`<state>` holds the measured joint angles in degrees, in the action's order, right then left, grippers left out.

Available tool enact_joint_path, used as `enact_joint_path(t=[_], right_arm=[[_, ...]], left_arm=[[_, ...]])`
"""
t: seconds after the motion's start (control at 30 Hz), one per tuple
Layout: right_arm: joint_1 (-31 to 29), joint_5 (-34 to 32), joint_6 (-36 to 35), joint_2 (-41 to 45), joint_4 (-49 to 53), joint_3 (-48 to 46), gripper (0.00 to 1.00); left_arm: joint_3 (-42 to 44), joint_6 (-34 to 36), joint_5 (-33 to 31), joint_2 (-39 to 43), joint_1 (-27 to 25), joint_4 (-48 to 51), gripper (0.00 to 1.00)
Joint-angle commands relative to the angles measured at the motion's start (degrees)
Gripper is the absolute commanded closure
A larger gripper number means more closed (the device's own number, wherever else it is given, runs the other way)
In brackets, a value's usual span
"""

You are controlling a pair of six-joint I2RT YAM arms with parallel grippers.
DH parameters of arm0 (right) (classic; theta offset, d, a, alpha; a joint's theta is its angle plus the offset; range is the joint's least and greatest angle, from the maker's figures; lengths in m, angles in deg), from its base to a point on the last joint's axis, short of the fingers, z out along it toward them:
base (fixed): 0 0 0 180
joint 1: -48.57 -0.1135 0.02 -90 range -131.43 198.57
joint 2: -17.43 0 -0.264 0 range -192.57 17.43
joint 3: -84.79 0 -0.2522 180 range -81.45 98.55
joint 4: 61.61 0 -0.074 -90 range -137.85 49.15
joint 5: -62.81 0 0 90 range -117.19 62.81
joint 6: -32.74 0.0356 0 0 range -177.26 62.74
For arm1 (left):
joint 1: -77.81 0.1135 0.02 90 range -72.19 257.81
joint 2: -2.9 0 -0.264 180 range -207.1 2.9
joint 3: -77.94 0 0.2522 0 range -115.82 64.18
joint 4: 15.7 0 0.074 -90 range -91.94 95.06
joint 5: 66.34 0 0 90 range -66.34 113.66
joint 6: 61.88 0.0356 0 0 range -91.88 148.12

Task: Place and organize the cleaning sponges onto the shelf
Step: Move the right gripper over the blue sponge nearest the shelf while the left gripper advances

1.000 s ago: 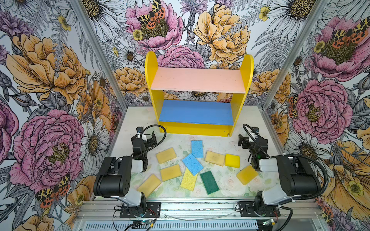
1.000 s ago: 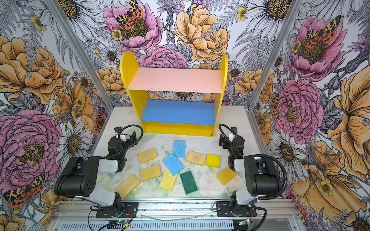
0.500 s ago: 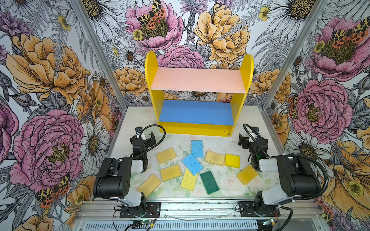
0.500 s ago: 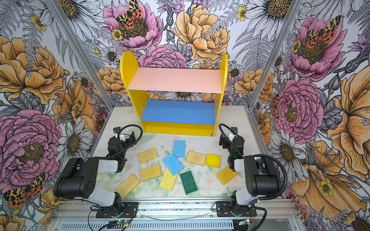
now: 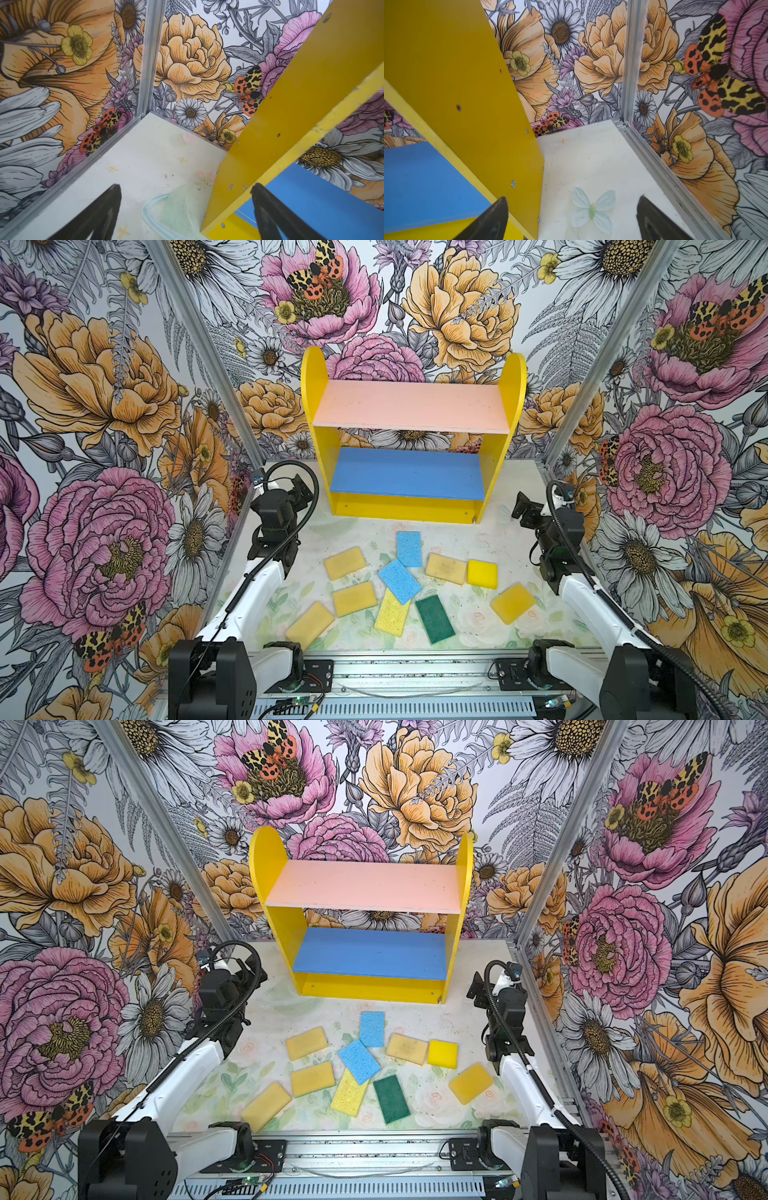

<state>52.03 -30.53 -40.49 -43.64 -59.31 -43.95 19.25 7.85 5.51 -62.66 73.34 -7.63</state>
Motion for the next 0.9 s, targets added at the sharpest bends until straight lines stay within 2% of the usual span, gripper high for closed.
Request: enact_joint_path(t=[0.0, 0.23, 0.33, 0.5, 0.6, 0.87], right_arm=[[-0.03, 3.61, 7.03, 1.62, 19.63, 4.51, 0.03], [-1.06, 16.02, 11.1, -0.34, 33.85, 11.31, 0.11], [-2.8, 19.33, 12.27, -2.17, 38.39, 13.43, 0.12], [-8.02, 19.51, 12.84, -5.4, 46.0, 16.86, 0.1], [-10.47, 19.54, 13.33, -6.53, 49.73, 17.85, 0.03], [-16.12, 19.28, 13.81, -8.37, 49.79, 17.86, 0.01]], left_arm=[[0.35, -6.33, 6.68, 0.58, -3.75, 11.27, 0.01], [0.28, -13.19, 26.97, 0.59, -4.9, 14.93, 0.01], [0.24, -14.81, 32.29, -0.5, -6.23, 15.56, 0.01], [-1.8, -15.76, 37.03, -2.48, -10.42, 18.11, 0.01], [-2.84, -16.28, 38.04, -3.88, -13.57, 19.3, 0.01], [-2.1, -17.94, 38.81, -6.73, -19.64, 19.36, 0.01]])
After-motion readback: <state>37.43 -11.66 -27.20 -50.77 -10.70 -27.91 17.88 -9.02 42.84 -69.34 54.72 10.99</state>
